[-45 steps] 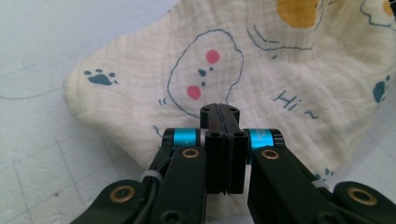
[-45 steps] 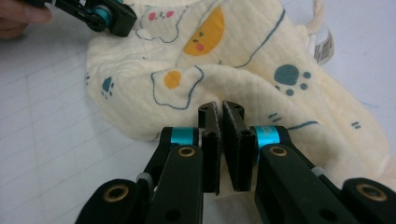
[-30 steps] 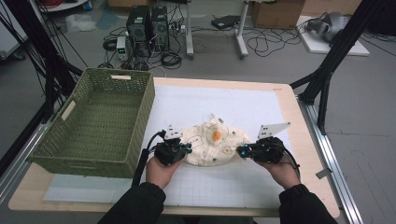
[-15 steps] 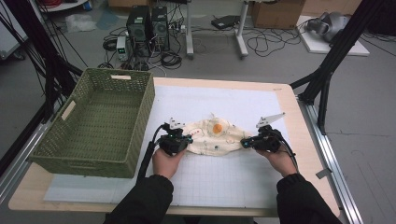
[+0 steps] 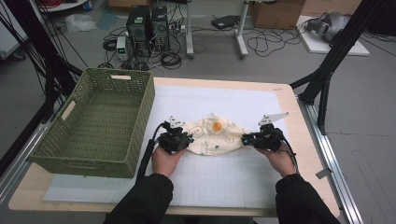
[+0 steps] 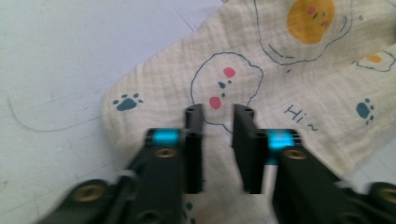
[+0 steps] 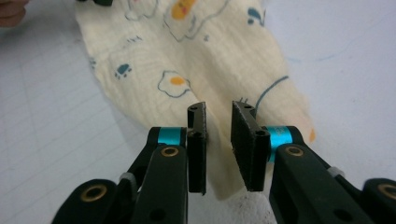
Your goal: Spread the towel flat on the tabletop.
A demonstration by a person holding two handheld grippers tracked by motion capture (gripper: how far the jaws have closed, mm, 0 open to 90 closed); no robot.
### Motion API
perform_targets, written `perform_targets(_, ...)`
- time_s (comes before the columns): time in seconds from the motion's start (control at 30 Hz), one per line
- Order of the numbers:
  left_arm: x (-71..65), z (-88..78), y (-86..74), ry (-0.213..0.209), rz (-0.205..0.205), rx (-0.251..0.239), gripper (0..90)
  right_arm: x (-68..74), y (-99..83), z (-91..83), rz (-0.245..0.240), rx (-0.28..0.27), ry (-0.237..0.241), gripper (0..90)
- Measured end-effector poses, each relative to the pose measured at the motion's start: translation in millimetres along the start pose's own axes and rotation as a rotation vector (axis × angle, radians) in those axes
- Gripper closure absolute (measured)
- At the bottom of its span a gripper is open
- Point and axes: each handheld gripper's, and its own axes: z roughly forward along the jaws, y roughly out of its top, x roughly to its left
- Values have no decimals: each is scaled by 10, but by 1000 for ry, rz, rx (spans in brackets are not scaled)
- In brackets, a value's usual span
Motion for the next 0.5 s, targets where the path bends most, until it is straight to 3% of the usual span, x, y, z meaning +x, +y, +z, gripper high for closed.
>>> perform_targets(0.27, 112, -78, -81, 29, -12, 20, 663, 207, -73, -207, -58, -50, 11, 736)
perform_targets(0.4, 111, -4, -101, 35, -14, 39, 687, 267, -61, -142, -94, -22, 18, 676)
perform_targets(0.5, 109, 40, -116, 36, -4, 44, 706, 276, -50, 6, -111, 13, 16, 652)
